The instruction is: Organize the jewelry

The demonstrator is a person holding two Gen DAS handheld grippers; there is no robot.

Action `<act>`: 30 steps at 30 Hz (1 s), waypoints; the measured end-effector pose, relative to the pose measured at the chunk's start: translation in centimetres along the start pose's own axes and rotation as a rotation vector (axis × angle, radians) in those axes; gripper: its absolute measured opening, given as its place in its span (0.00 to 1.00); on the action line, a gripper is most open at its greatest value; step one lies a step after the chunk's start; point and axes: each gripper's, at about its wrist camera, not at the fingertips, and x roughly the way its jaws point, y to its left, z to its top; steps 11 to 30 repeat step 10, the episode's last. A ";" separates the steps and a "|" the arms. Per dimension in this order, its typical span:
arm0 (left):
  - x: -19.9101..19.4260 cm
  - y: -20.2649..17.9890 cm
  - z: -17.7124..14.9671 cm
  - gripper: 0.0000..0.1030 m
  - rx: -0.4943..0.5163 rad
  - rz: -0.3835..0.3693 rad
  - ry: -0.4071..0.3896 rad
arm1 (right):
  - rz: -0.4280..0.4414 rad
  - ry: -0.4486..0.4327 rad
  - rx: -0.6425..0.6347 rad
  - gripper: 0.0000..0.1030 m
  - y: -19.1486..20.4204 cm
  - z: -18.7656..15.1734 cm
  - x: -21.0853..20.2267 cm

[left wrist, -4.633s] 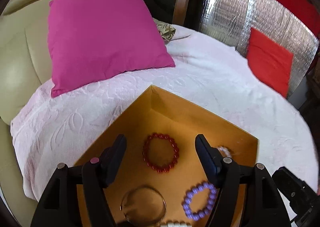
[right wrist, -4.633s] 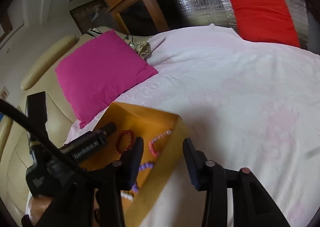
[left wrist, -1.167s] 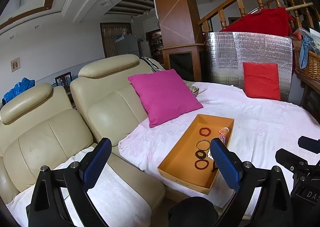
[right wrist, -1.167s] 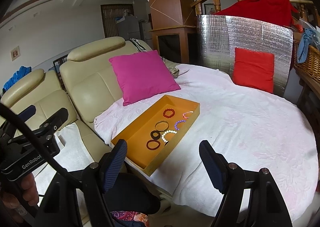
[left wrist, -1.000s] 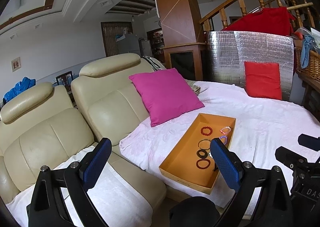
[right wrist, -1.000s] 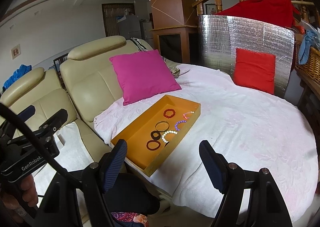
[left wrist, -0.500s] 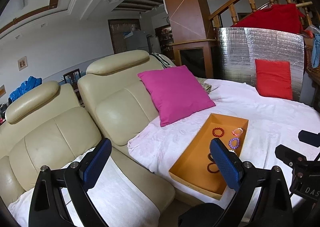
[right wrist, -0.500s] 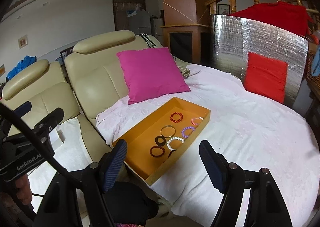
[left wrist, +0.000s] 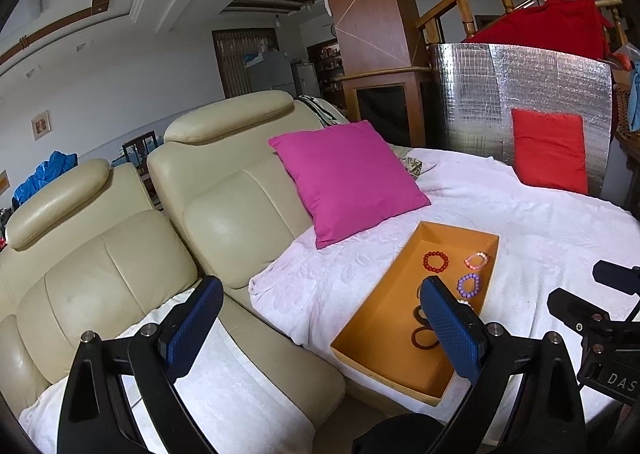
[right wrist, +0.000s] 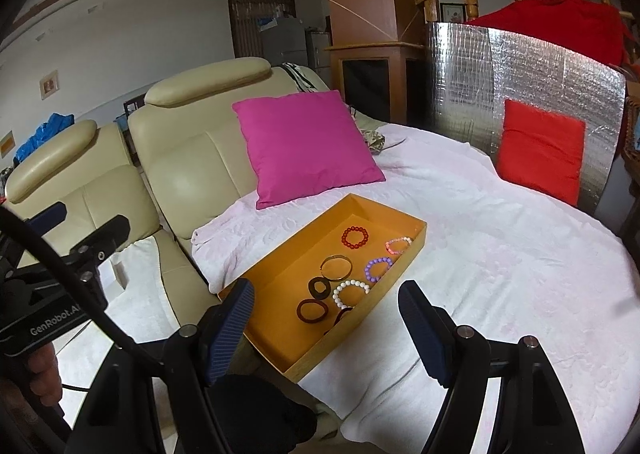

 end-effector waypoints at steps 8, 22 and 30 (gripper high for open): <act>1.3 -2.0 0.6 0.96 0.019 -0.008 -0.003 | 0.015 -0.017 0.040 0.76 -2.0 0.4 1.2; 1.9 -4.2 0.9 0.96 0.043 -0.048 0.005 | -0.001 -0.034 0.084 0.76 -4.0 0.3 1.2; 1.9 -4.2 0.9 0.96 0.043 -0.048 0.005 | -0.001 -0.034 0.084 0.76 -4.0 0.3 1.2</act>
